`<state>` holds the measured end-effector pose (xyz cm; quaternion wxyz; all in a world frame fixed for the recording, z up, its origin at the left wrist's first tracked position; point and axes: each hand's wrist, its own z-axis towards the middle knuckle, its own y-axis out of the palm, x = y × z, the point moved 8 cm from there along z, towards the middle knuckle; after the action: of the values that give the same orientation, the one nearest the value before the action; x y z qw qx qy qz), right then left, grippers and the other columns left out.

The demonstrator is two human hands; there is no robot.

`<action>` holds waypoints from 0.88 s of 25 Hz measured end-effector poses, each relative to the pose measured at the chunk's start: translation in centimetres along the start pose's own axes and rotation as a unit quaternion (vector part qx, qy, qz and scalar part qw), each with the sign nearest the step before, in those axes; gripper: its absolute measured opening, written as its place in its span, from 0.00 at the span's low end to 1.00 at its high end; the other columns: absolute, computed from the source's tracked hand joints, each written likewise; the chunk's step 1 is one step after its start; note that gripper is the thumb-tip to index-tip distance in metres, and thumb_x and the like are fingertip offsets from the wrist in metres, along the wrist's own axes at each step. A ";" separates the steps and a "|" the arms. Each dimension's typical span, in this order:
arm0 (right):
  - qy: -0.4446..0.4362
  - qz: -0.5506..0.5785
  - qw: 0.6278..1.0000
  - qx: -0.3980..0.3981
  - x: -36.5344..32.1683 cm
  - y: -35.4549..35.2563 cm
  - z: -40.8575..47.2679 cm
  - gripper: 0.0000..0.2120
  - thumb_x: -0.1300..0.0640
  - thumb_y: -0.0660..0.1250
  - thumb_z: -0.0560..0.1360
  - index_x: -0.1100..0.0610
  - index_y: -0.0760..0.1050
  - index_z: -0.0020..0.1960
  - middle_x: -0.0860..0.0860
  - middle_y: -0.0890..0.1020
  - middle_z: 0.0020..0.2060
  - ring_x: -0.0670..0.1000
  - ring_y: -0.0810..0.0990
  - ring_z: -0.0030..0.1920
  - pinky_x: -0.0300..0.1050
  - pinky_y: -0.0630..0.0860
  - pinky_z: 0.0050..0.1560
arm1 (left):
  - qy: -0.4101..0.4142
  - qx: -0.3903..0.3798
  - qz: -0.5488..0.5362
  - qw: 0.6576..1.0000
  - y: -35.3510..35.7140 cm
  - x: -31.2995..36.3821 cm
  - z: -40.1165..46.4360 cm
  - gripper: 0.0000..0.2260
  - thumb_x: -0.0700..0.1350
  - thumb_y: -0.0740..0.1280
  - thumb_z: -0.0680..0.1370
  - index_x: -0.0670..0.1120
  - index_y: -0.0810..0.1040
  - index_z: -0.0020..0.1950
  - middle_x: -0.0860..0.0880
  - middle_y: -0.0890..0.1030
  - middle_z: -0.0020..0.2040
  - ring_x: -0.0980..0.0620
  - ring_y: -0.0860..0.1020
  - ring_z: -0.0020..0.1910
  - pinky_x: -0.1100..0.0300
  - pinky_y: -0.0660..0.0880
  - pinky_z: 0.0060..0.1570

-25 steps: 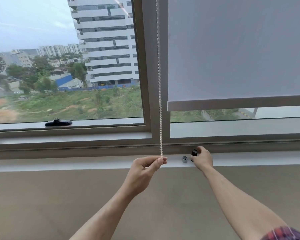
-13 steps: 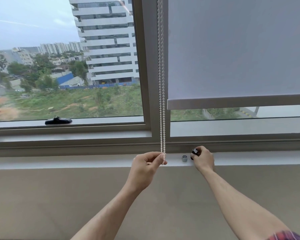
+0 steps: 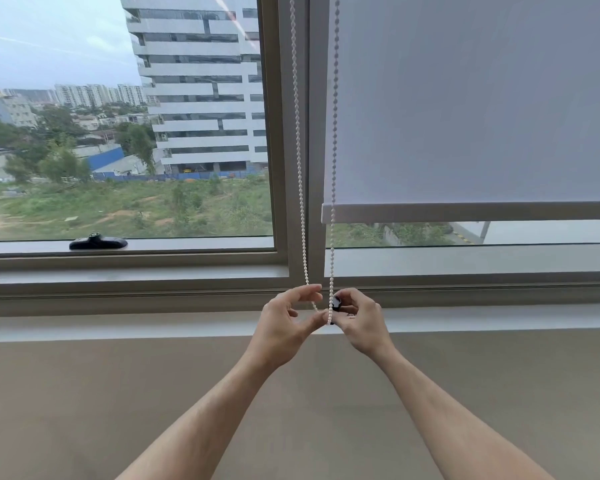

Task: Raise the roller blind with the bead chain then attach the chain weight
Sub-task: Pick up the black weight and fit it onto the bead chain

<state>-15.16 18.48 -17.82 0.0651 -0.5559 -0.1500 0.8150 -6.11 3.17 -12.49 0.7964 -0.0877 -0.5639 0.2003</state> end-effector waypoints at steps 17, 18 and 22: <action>-0.046 0.112 0.991 -0.059 -5.0 1.2 -2.5 0.17 0.62 0.77 0.66 0.46 0.83 0.50 0.50 0.88 0.46 0.52 0.86 0.50 0.54 0.83 0.51 | 0.008 -0.038 -0.081 0.996 0.1 0.4 -0.1 0.26 0.42 0.78 0.70 0.53 0.76 0.65 0.55 0.82 0.60 0.58 0.78 0.62 0.58 0.74 0.62; -0.049 0.116 0.990 -0.058 -5.1 1.2 -2.5 0.17 0.64 0.77 0.66 0.48 0.82 0.50 0.50 0.88 0.46 0.52 0.86 0.50 0.54 0.83 0.51 | 0.000 -0.046 -0.102 0.994 0.2 0.5 -0.1 0.25 0.40 0.78 0.70 0.54 0.76 0.64 0.54 0.81 0.60 0.55 0.79 0.61 0.58 0.75 0.61; -0.065 0.117 0.990 -0.044 -5.8 1.0 -2.7 0.21 0.66 0.75 0.64 0.45 0.78 0.49 0.46 0.87 0.44 0.47 0.86 0.48 0.42 0.82 0.44 | -0.024 -0.067 -0.180 0.981 0.4 0.4 -0.5 0.25 0.34 0.76 0.71 0.53 0.76 0.63 0.52 0.81 0.62 0.57 0.80 0.60 0.63 0.78 0.53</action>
<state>-10.45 16.44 -13.91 -0.0652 -0.5181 -0.1233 0.8439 -5.59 3.71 -12.49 0.7979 -0.0331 -0.6016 0.0176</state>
